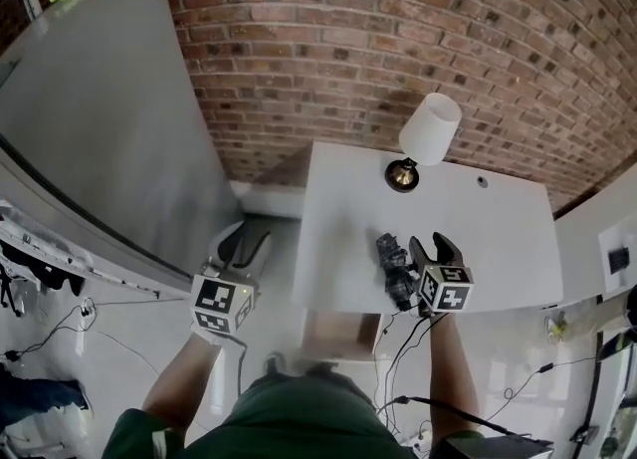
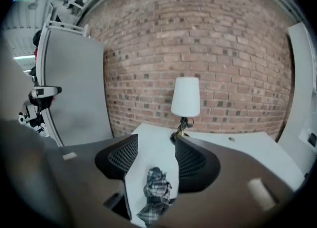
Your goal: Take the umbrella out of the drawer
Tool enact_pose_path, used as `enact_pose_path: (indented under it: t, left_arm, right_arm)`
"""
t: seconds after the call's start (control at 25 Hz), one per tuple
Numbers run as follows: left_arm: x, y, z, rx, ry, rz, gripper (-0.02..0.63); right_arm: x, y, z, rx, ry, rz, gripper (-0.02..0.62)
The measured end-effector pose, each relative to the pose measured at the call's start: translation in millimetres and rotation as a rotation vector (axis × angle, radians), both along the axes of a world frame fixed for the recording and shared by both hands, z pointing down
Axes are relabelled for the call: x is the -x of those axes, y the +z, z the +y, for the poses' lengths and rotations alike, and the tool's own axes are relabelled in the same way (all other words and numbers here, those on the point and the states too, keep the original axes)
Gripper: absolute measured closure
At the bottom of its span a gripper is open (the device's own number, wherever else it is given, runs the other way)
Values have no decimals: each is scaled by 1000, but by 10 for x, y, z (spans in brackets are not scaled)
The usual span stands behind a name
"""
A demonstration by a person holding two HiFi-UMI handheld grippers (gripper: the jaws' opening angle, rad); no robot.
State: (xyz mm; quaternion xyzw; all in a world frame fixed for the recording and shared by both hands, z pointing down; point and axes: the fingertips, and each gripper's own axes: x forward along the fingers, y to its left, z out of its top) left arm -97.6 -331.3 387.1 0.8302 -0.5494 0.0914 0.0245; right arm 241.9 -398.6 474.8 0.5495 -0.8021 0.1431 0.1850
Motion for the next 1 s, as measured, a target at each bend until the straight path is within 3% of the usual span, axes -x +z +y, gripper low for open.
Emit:
enact_pose_path:
  t: [0.16, 0.32, 0.52, 0.72, 1.0]
  left_arm:
    - [113, -356, -43, -74, -4, -6, 430]
    - [171, -772, -59, -160, -2, -1, 430]
    - [104, -1173, 45, -244, 32, 4, 430]
    - [43, -1459, 161, -307, 69, 8, 440]
    - [23, -1673, 278, -349, 79, 42, 445]
  right_arm:
    - [33, -832, 234, -230, 42, -28, 372]
    - [152, -1425, 500, -365, 64, -62, 380]
    - [340, -1989, 841, -529, 70, -2, 401]
    - [495, -2366, 1087, -643, 70, 31, 420]
    - [619, -2606, 1265, -715, 64, 37, 426]
